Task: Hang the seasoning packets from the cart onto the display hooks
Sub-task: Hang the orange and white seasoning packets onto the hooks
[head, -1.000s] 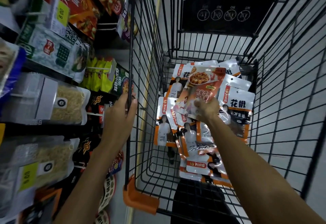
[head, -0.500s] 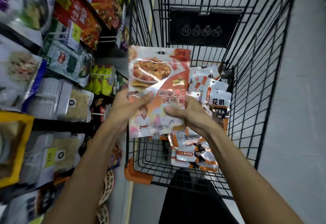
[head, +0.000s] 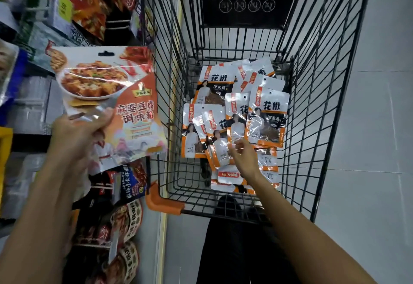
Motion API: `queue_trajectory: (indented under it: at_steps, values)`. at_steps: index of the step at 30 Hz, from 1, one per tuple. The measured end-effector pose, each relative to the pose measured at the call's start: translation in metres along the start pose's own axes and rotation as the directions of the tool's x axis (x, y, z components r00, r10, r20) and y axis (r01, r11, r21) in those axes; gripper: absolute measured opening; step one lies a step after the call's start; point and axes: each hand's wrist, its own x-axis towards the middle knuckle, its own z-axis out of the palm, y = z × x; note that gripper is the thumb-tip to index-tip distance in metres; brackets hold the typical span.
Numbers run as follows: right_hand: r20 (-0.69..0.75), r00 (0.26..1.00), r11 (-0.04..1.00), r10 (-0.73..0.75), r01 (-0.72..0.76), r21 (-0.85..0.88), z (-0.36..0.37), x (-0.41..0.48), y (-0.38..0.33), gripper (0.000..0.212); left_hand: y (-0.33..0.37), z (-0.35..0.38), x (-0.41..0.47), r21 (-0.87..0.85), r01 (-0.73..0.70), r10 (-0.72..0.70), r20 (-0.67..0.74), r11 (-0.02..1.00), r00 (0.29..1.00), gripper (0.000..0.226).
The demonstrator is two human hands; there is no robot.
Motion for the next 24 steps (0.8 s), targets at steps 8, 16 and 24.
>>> queue_trajectory:
  at_steps: [8, 16, 24]
  values:
    - [0.112, 0.981, 0.858, -0.158, 0.192, -0.476, 0.035, 0.017, 0.032, 0.037, -0.028, -0.014, 0.022, 0.18, 0.054, -0.052, -0.012, 0.982, 0.999, 0.048]
    - [0.058, 0.964, 0.757, -0.26, 0.241, -0.608, 0.053, 0.036, 0.024, 0.047, -0.016, -0.007, 0.01, 0.012, 0.059, -0.059, -0.019, 0.998, 0.998, 0.024]
    - [0.227, 0.934, 0.664, -0.276, 0.356, -0.658, 0.079, 0.039, 0.021, 0.042, -0.017, -0.006, 0.011, -0.066, 0.032, -0.034, -0.022, 0.997, 0.999, 0.024]
